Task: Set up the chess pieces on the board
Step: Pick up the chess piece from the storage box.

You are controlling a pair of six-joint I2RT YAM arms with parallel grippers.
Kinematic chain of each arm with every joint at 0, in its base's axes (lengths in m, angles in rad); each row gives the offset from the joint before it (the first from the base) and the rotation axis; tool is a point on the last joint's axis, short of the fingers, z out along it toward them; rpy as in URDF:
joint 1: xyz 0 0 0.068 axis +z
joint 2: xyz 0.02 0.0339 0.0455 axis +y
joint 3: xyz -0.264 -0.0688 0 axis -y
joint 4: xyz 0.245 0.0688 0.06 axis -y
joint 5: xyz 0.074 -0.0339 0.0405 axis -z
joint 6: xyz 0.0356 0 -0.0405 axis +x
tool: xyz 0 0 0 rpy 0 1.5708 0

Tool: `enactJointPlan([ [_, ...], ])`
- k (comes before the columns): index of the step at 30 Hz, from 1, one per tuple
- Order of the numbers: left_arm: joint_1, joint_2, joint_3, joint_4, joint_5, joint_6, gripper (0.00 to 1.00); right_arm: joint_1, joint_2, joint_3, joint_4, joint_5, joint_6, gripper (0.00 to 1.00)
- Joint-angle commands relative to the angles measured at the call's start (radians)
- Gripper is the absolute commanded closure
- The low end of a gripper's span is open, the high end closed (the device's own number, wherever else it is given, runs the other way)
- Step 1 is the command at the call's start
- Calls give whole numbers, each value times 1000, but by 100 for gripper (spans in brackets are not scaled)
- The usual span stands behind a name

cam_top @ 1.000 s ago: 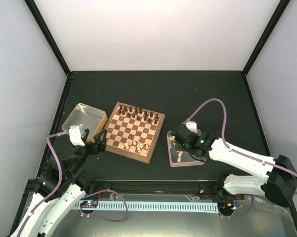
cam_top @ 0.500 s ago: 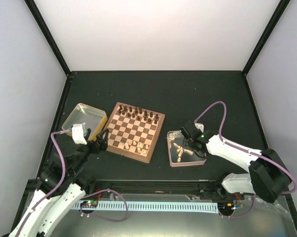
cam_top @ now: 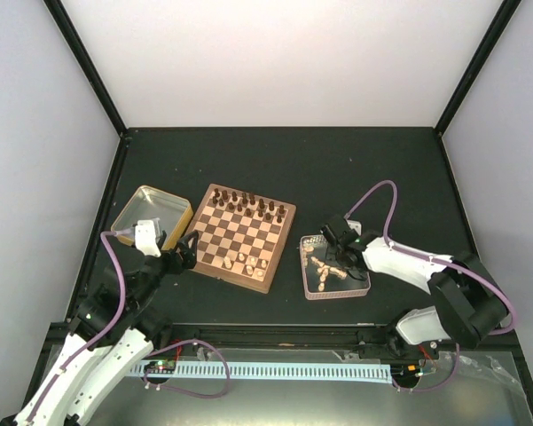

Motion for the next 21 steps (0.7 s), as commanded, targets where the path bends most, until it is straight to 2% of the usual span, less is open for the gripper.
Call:
enactJointPlan([
  [1,-4,0,5,19,4,6,1,-7,14,-21,8,11,-2,79],
  [7,-3,3,6,18,7,6,1,-8,28,-41,27,6,-11,82],
  [12,-4,11,3,28,40,16,1,-8,27,-45,57,0,-54,94],
  [18,-4,67,4,80,189,42,1,-8,-137,-43,94,-12,-158,96],
  [21,-3,111,8,138,318,32,1,-6,-239,-43,133,-58,-233,96],
])
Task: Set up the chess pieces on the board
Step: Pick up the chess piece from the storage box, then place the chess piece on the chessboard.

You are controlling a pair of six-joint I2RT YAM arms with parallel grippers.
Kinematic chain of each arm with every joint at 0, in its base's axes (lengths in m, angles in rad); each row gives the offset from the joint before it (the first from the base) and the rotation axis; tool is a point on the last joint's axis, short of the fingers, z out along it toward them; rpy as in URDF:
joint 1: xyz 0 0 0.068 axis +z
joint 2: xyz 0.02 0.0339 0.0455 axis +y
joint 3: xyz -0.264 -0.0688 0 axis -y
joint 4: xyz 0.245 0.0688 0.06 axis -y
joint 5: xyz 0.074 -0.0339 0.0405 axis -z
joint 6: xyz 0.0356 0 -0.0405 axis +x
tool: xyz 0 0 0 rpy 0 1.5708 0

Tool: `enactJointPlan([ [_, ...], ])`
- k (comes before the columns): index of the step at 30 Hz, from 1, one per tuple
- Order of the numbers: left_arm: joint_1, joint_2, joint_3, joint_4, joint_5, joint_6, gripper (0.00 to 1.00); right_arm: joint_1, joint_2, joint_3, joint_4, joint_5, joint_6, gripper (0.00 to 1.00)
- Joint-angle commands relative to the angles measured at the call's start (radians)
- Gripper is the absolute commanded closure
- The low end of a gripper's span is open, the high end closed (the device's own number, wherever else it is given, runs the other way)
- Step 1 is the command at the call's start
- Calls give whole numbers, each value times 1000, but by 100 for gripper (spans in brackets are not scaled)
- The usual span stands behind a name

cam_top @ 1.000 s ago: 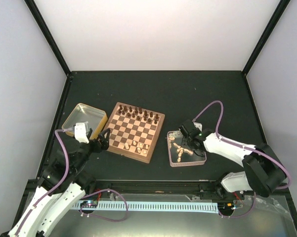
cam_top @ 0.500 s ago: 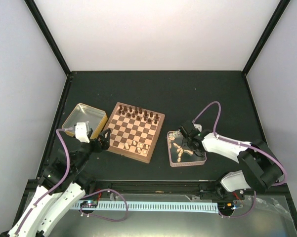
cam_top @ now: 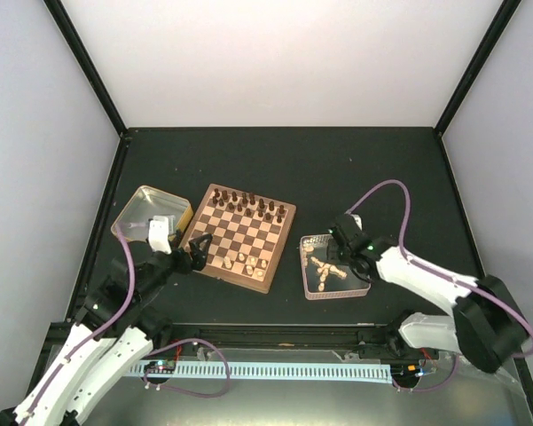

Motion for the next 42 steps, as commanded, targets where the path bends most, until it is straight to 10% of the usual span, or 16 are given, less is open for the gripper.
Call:
enactJointPlan([
  [1,-4,68,8,123,236,8,1,-3,-156,0,103,-84,-140,96],
  [17,-29,689,194,472,768,-288,20,20,-360,-112,548,-717,-368,96],
  [42,-140,1053,376,405,983,-304,81,44,-352,-94,516,-743,-443,95],
])
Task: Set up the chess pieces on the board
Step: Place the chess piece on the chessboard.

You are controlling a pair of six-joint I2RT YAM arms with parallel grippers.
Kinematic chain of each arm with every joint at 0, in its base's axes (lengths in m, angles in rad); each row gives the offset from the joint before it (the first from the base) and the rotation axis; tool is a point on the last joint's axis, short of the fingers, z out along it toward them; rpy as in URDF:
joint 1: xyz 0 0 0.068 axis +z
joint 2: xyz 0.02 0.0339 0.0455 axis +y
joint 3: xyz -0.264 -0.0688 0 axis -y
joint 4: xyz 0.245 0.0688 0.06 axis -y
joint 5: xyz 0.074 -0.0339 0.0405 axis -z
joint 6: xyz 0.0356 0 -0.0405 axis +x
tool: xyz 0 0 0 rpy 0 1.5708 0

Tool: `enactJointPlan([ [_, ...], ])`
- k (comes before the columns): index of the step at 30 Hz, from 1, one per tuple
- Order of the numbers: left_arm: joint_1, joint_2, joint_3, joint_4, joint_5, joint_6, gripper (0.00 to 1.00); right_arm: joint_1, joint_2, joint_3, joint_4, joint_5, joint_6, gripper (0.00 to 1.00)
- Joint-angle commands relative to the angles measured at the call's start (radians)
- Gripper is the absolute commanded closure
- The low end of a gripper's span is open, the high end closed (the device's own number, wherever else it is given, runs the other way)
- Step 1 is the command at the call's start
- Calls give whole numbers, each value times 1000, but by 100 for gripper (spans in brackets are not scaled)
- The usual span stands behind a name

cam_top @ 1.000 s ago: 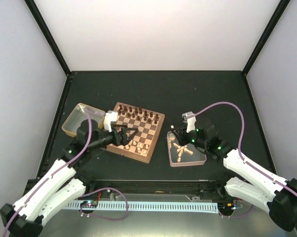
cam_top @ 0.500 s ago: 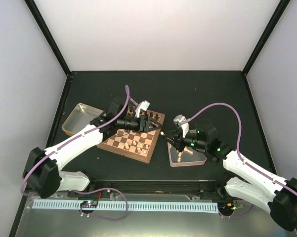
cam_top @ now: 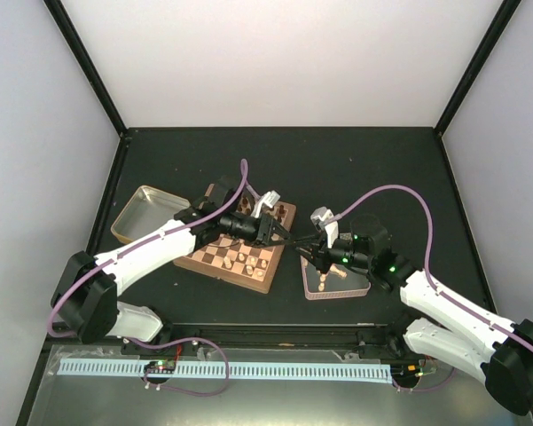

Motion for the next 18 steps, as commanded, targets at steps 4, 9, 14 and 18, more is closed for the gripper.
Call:
enactJointPlan([
  [4,-15,11,53,-18,42,29,86,10,0,14,4,-8,-24,95],
  [9,-16,15,57,-26,40,44,93,16,-1,26,-15,-1,-28,92],
  [14,-15,-17,61,-80,-40,90,97,15,-14,32,-46,42,9,67],
  [18,-2,-79,51,-171,-180,144,97,17,-52,7,-59,104,75,44],
])
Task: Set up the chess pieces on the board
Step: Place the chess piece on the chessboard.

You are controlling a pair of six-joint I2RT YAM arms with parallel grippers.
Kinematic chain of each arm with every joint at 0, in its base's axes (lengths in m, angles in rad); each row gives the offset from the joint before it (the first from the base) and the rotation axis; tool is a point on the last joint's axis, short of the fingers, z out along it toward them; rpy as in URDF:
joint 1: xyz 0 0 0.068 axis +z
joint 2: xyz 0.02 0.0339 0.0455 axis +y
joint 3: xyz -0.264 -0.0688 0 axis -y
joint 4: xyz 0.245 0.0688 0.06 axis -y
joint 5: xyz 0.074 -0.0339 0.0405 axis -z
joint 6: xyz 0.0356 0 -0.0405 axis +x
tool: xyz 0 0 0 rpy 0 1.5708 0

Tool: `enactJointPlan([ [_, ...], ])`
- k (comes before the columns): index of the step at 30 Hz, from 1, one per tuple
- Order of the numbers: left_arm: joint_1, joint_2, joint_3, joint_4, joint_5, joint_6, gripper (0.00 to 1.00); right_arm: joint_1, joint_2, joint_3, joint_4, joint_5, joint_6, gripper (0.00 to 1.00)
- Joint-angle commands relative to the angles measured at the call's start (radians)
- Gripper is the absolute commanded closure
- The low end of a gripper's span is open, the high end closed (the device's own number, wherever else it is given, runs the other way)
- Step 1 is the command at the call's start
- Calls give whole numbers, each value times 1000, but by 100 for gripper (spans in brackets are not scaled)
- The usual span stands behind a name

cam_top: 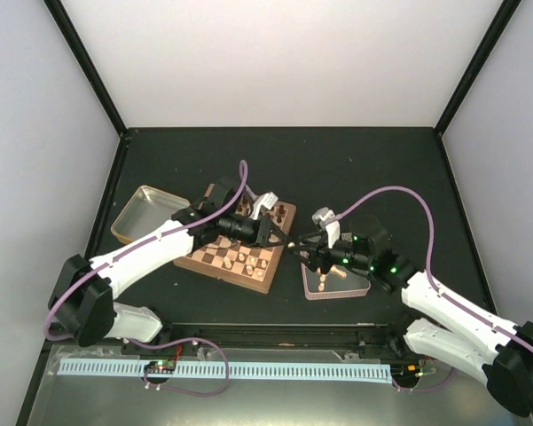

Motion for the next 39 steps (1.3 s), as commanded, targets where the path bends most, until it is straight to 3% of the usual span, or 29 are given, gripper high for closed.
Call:
enactJointPlan([
  [1,11,-81,32,-132,-187,88,97,7,-57,-7,-12,80,67,40],
  [10,18,-269,-15,-459,-828,158,97,7,-123,-40,-68,312,258,36],
  [15,17,-341,-72,-537,-1003,149,97,7,-93,-25,-99,407,345,36],
  [22,19,-386,-121,-553,-1054,144,97,7,-21,-2,-145,476,431,36],
  [39,82,-279,-140,-434,-939,216,97,6,17,17,-169,462,445,36],
])
